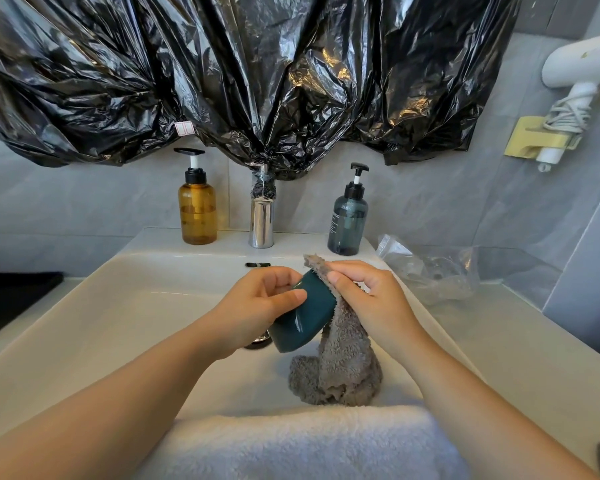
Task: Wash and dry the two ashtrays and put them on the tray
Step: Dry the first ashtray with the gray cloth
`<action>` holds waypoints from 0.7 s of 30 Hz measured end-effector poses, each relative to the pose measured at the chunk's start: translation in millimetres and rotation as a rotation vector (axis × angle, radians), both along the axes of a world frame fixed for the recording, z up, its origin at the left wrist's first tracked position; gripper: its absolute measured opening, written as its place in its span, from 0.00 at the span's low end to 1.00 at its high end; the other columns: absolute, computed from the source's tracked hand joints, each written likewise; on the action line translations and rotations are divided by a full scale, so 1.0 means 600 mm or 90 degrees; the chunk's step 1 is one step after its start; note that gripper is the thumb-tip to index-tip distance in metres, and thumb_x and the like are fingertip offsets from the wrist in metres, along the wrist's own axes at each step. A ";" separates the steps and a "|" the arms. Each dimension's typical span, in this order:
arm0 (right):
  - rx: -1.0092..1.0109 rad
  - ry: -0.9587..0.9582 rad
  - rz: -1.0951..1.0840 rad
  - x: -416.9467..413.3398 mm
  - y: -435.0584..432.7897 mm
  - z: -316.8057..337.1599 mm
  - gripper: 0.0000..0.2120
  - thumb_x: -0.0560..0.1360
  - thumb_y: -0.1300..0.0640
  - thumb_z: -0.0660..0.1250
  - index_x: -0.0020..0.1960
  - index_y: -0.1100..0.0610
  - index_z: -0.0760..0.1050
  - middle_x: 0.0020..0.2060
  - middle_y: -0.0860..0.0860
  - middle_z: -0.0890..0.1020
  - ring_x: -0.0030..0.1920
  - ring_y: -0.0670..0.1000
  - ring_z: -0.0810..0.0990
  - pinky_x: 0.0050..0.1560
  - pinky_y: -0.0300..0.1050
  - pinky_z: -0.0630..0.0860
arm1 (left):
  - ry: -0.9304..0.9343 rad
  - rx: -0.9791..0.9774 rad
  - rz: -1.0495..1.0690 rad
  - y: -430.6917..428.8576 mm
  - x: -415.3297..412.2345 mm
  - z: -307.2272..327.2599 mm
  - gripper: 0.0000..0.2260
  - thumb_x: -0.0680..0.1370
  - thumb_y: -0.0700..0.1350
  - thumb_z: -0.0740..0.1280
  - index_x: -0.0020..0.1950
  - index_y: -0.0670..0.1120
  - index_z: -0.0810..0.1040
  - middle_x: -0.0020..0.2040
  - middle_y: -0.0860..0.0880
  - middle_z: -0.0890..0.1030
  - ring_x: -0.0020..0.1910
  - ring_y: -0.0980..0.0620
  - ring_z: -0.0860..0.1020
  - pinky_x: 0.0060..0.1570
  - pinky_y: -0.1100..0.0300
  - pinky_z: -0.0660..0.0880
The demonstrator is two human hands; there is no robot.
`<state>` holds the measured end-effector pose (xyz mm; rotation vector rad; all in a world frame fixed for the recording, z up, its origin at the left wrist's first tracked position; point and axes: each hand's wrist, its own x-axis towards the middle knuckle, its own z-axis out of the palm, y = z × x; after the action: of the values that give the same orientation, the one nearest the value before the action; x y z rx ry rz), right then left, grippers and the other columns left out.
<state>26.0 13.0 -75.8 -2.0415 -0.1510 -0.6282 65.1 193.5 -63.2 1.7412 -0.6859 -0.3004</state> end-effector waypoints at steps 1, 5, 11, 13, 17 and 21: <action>0.006 0.008 0.003 0.003 0.001 0.000 0.12 0.79 0.56 0.64 0.60 0.52 0.81 0.56 0.45 0.83 0.59 0.44 0.78 0.63 0.44 0.73 | -0.004 0.000 -0.001 0.001 0.000 0.000 0.05 0.80 0.40 0.63 0.50 0.45 0.79 0.48 0.47 0.85 0.47 0.49 0.82 0.50 0.56 0.76; 0.114 0.153 -0.029 0.012 -0.011 -0.001 0.15 0.81 0.48 0.59 0.60 0.51 0.80 0.53 0.48 0.84 0.57 0.50 0.80 0.63 0.54 0.75 | -0.023 -0.024 -0.021 0.005 0.002 -0.002 0.06 0.80 0.38 0.62 0.50 0.42 0.78 0.47 0.44 0.85 0.45 0.49 0.82 0.50 0.54 0.77; 0.451 0.280 0.099 0.005 -0.019 -0.001 0.16 0.83 0.51 0.55 0.62 0.54 0.78 0.57 0.56 0.83 0.59 0.55 0.80 0.61 0.55 0.75 | 0.001 -0.038 -0.057 0.004 0.004 0.002 0.06 0.80 0.38 0.61 0.50 0.43 0.78 0.46 0.46 0.85 0.45 0.51 0.82 0.48 0.61 0.77; 0.434 0.267 0.104 0.006 -0.015 -0.001 0.16 0.83 0.52 0.55 0.62 0.55 0.78 0.57 0.55 0.83 0.59 0.54 0.80 0.63 0.54 0.75 | 0.031 -0.033 -0.061 -0.001 0.006 0.003 0.07 0.81 0.39 0.61 0.52 0.43 0.79 0.48 0.44 0.85 0.46 0.50 0.82 0.47 0.60 0.77; 0.330 0.209 0.099 0.006 -0.004 -0.006 0.14 0.82 0.54 0.58 0.54 0.48 0.83 0.54 0.50 0.85 0.58 0.52 0.81 0.63 0.54 0.75 | 0.071 0.021 -0.041 -0.011 0.003 -0.001 0.10 0.78 0.50 0.67 0.45 0.43 0.78 0.39 0.47 0.82 0.37 0.50 0.79 0.36 0.61 0.73; 0.162 0.090 0.004 -0.004 -0.007 0.004 0.11 0.80 0.56 0.62 0.57 0.49 0.82 0.52 0.45 0.84 0.54 0.44 0.81 0.52 0.35 0.76 | 0.064 -0.012 -0.033 -0.011 0.004 -0.007 0.06 0.79 0.42 0.65 0.53 0.44 0.79 0.45 0.47 0.85 0.44 0.49 0.82 0.43 0.60 0.75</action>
<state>23.6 9.1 -73.4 -1.8302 0.0050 -0.4714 67.6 186.9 -67.4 1.6810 -0.6590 -0.4133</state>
